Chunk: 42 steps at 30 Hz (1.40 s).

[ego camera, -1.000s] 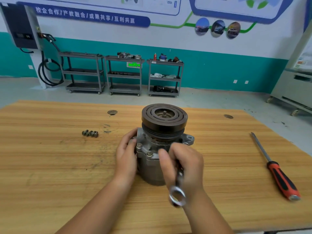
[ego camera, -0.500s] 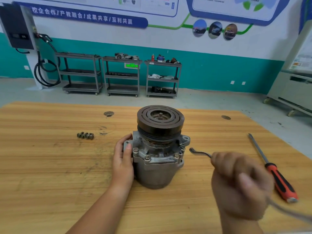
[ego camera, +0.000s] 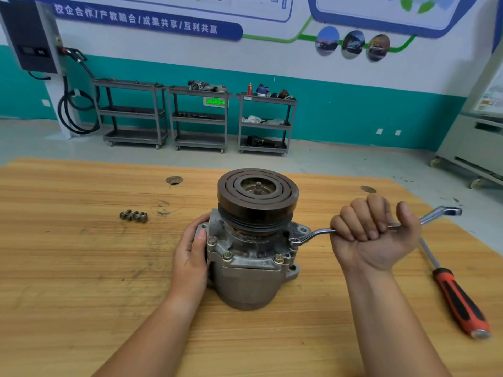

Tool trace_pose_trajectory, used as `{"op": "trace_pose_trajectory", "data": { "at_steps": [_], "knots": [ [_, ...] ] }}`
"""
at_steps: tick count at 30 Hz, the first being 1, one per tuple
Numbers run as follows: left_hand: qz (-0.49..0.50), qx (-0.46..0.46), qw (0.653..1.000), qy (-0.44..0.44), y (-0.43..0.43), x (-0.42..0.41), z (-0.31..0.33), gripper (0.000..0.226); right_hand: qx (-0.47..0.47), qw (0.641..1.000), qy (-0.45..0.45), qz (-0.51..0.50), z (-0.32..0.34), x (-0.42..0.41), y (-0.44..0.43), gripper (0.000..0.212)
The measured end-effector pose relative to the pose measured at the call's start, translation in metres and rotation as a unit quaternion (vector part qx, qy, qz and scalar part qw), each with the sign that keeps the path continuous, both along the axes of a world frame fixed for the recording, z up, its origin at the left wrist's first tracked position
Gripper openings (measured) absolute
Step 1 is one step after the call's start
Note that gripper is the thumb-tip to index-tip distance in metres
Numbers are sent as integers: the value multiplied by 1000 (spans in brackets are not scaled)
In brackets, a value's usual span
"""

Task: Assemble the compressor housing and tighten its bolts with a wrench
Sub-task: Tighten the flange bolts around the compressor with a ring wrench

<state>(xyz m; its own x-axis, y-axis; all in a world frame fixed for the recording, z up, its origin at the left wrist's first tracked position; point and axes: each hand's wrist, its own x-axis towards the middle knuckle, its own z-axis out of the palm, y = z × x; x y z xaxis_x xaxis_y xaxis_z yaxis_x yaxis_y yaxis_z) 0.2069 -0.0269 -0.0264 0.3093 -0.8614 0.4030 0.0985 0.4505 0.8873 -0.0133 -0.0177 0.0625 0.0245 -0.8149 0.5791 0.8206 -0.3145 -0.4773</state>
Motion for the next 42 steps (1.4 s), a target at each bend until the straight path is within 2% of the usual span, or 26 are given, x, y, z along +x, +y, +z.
{"op": "trace_pose_trajectory", "data": {
  "at_steps": [3, 6, 8, 11, 14, 17, 21, 24, 26, 29, 31, 33, 35, 37, 39, 40, 41, 42],
  "knots": [
    [-6, -2, 1000, 9, -1, 0, -1, 16, -4, 997, -18, 75, -4, -3, -2, 49],
    [-4, -8, 1000, 11, -2, 0, -3, 21, -25, 980, -49, 192, -4, -6, -6, 40],
    [-4, -9, 1000, 6, -3, -1, -5, 21, -29, 975, -42, 216, -2, -7, -7, 36],
    [-4, -10, 1000, 3, -1, -1, -5, 19, -24, 979, -34, 200, -3, -7, -4, 36],
    [-6, -7, 1000, 5, -2, 0, -6, 18, -23, 992, -22, 123, -9, -7, 7, 40],
    [-12, -1, 1000, 14, -3, 1, -8, 22, -49, 999, 21, 2, -18, 1, 27, 44],
    [-14, 4, 1000, 28, -4, 0, -8, 20, -104, 971, 107, -188, -27, 32, 55, 39],
    [-17, 0, 999, 27, -4, 0, -8, 19, -119, 923, 159, -328, -29, 53, 66, 22],
    [-19, 5, 1000, 24, -4, 0, -7, 26, -117, 885, 200, -404, -32, 65, 69, 22],
    [-13, 0, 1000, 27, -4, 0, -7, 25, -139, 789, 309, -513, -34, 85, 71, 34],
    [-15, -2, 999, 39, -6, 0, -10, 22, -178, 731, 372, -544, -32, 98, 71, 40],
    [-49, 18, 995, 80, -7, 1, -11, 18, -188, 692, 414, -561, -30, 109, 68, 42],
    [-91, 26, 990, 103, -7, 3, -10, 13, -172, 671, 453, -562, -26, 120, 64, 41],
    [-114, 22, 988, 102, -7, 4, -10, 22, -153, 653, 489, -557, -24, 129, 61, 38],
    [-115, 21, 987, 114, -7, 3, -10, 23, -160, 647, 502, -552, -24, 129, 60, 38],
    [-98, 17, 990, 98, -7, 3, -12, 20, -176, 658, 483, -550, -24, 123, 62, 38],
    [-73, 9, 995, 72, -8, 3, -13, 15, -198, 685, 442, -544, -23, 115, 65, 37],
    [-55, 3, 997, 53, -8, 2, -13, 12, -219, 730, 381, -523, -20, 104, 68, 36]
  ]
}}
